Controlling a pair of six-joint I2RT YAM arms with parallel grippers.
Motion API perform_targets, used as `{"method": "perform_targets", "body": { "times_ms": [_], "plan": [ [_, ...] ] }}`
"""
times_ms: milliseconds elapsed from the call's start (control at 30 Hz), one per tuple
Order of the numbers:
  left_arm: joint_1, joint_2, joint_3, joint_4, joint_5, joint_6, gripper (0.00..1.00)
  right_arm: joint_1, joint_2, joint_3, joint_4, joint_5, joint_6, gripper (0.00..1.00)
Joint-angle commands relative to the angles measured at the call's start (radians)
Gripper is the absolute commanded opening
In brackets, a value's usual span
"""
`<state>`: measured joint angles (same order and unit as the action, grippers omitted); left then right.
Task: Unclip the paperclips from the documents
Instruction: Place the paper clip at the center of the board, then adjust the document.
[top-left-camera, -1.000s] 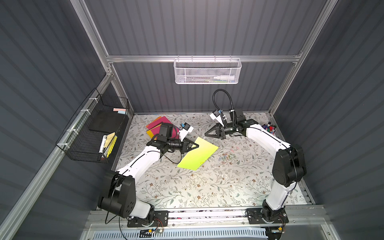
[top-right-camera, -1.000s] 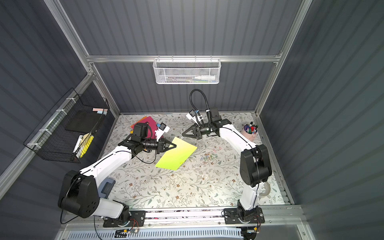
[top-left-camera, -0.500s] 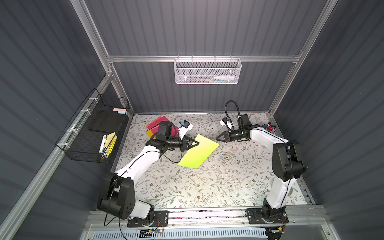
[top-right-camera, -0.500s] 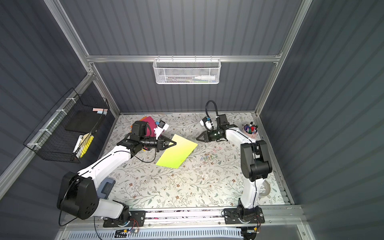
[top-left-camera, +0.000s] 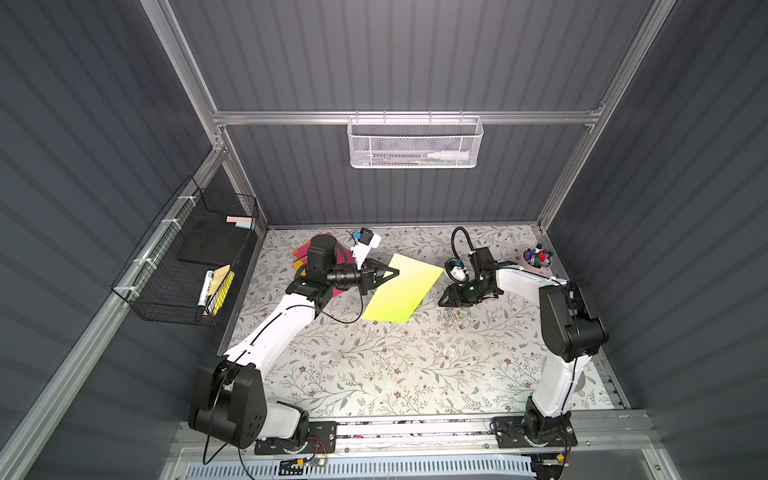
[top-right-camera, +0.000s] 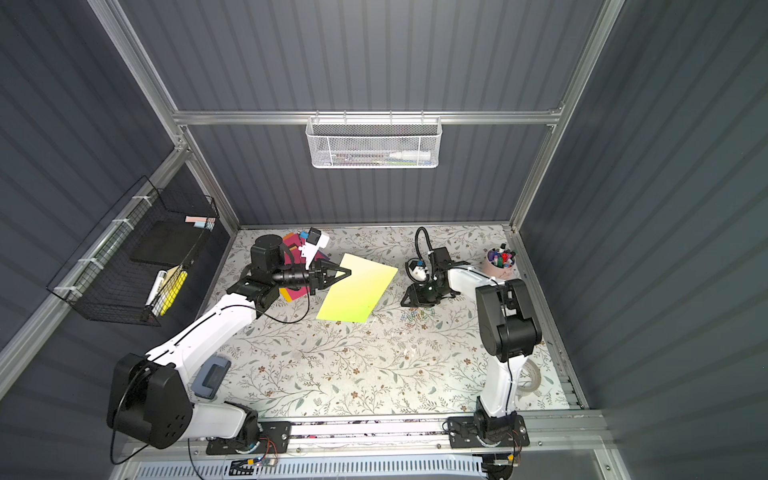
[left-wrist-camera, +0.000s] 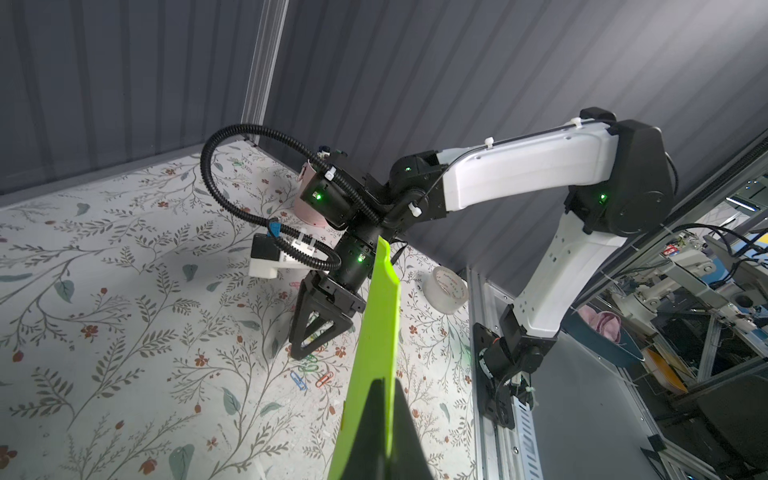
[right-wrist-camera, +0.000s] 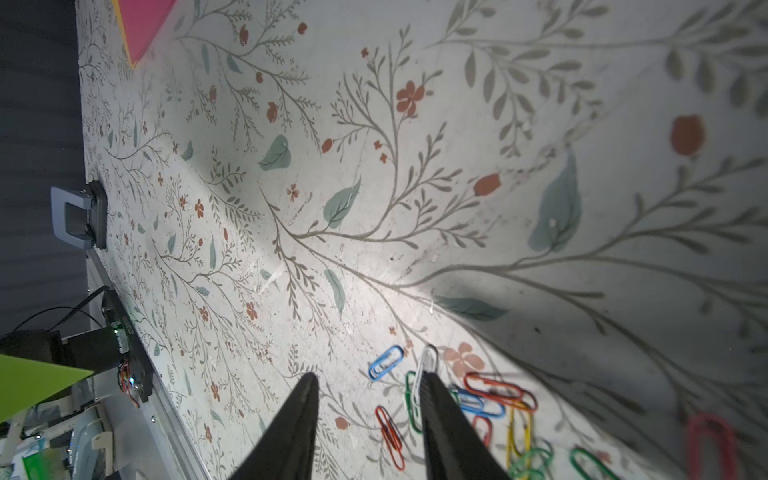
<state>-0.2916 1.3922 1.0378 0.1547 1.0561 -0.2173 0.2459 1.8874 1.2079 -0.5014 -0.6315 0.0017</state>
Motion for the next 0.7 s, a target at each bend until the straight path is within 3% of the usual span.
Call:
{"method": "perform_targets", "body": {
  "times_ms": [0,100,167,267,333,500,667],
  "plan": [
    [0.015,-0.024,-0.004,0.073,0.030,-0.042,0.00,0.001,-0.061,-0.025,0.017,-0.012,-0.015,0.45],
    [0.026,-0.028,-0.008,0.124,0.048,-0.081,0.00,0.001,-0.136,-0.099,0.159,-0.177,-0.025,0.45],
    [0.036,-0.029,-0.010,0.159,0.066,-0.110,0.00,0.002,-0.212,-0.204,0.374,-0.366,0.003,0.47],
    [0.051,-0.030,-0.007,0.205,0.090,-0.147,0.00,0.008,-0.287,-0.351,0.738,-0.550,0.113,0.54],
    [0.055,-0.029,-0.007,0.239,0.109,-0.175,0.00,0.020,-0.304,-0.394,0.872,-0.581,0.159,0.57],
    [0.057,-0.022,-0.005,0.256,0.138,-0.197,0.00,0.060,-0.291,-0.378,1.000,-0.554,0.217,0.60],
    [0.057,-0.021,-0.011,0.250,0.147,-0.200,0.00,0.064,-0.289,-0.374,1.259,-0.538,0.386,0.62]
  ]
}}
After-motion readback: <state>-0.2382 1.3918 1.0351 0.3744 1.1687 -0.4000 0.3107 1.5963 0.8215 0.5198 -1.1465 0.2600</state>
